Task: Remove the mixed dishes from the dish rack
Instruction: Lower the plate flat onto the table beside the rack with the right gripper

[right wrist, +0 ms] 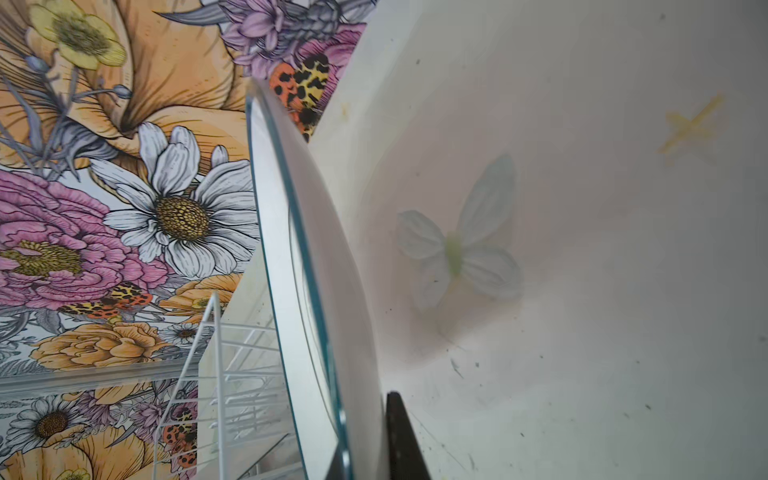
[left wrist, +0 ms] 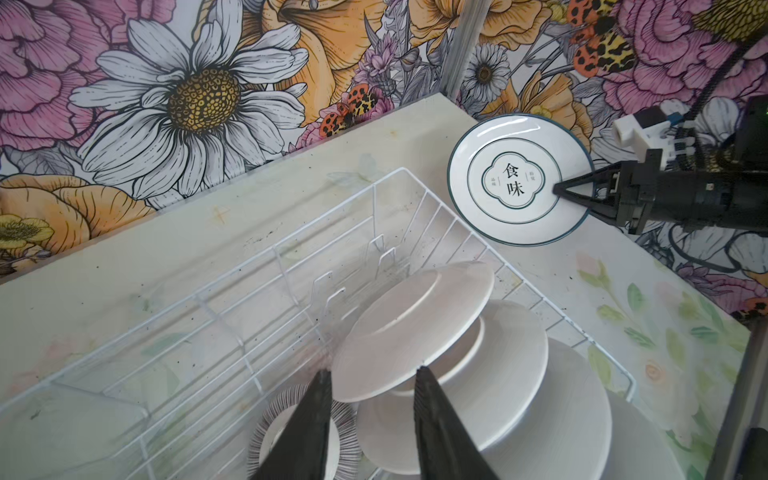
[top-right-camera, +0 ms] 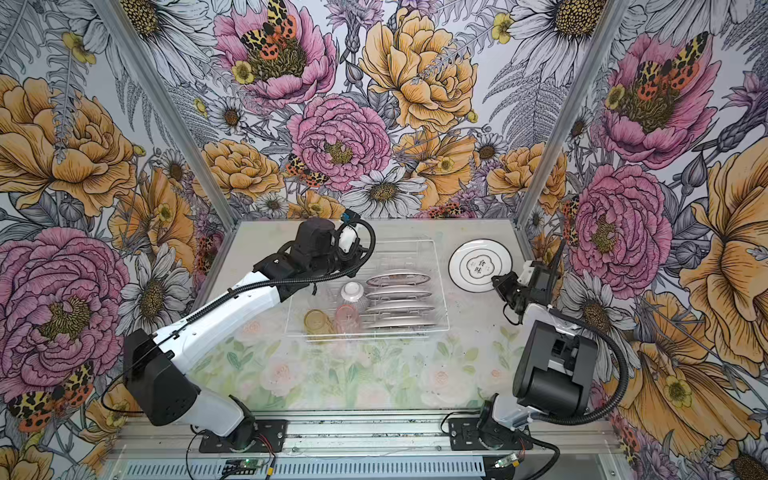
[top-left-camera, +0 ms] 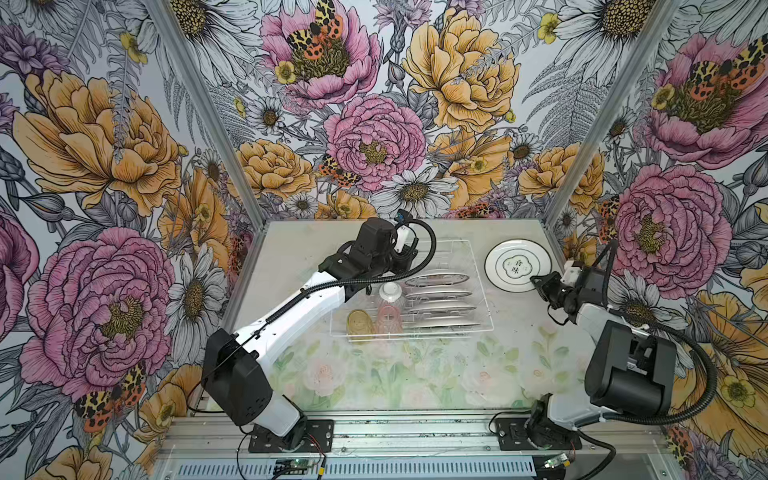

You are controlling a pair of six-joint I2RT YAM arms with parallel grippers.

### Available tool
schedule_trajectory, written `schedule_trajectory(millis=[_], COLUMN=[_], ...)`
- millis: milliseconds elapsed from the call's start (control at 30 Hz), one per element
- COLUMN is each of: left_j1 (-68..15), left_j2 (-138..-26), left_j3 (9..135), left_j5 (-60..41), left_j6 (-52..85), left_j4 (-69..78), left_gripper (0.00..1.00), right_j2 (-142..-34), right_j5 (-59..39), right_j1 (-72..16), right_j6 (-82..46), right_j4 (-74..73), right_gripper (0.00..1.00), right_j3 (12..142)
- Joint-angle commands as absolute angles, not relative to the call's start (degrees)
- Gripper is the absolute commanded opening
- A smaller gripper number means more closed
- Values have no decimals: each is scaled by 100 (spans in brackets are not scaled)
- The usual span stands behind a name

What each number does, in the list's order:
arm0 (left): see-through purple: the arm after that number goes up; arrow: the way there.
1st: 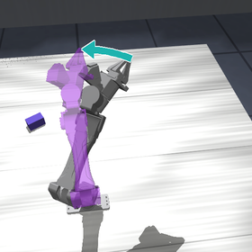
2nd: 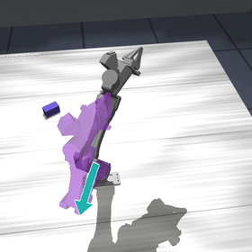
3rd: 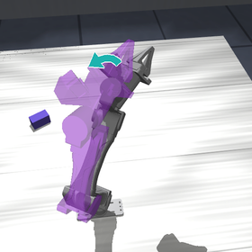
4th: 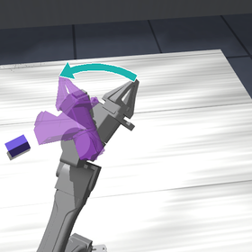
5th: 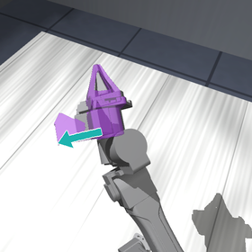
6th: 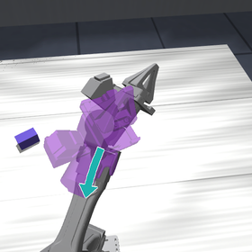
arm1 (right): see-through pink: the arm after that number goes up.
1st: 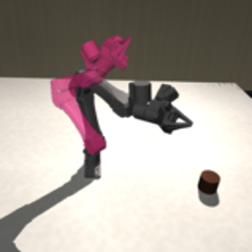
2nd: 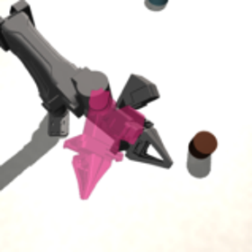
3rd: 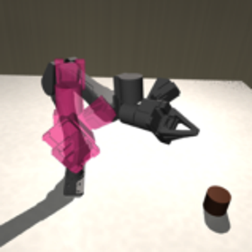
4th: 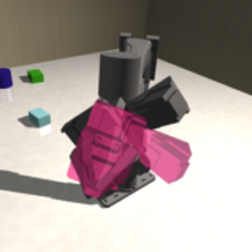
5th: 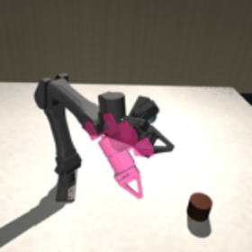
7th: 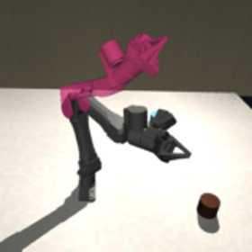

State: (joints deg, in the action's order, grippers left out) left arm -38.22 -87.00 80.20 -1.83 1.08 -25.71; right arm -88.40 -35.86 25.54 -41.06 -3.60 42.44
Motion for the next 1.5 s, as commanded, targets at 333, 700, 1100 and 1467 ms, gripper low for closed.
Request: schedule_trajectory(millis=[333,700,1100,1467], left_j1=[-3831,-3858,-4014,-4849], left_j2=[-8824,-8885,-9092,-9699], left_j3=[8078,8130,8306,8810], left_j5=[-52,-91,84,1154], left_j6=[-153,-320,-609,-1944], left_j4=[-2715,-2939,-3168,-3456], left_gripper=[36,37,37,36], right_j2=[-9977,-10221,-9309,-7412], right_j5=[-3885,-3494,-2190,-1527], right_j1=[2559,2559,2570,2577], right_j6=[-4295,-4046,-3271,-2901], right_j4=[-1353,-905,421,1250], right_gripper=[0,30,81,81], right_j3=[4356,4403,4307,4276])
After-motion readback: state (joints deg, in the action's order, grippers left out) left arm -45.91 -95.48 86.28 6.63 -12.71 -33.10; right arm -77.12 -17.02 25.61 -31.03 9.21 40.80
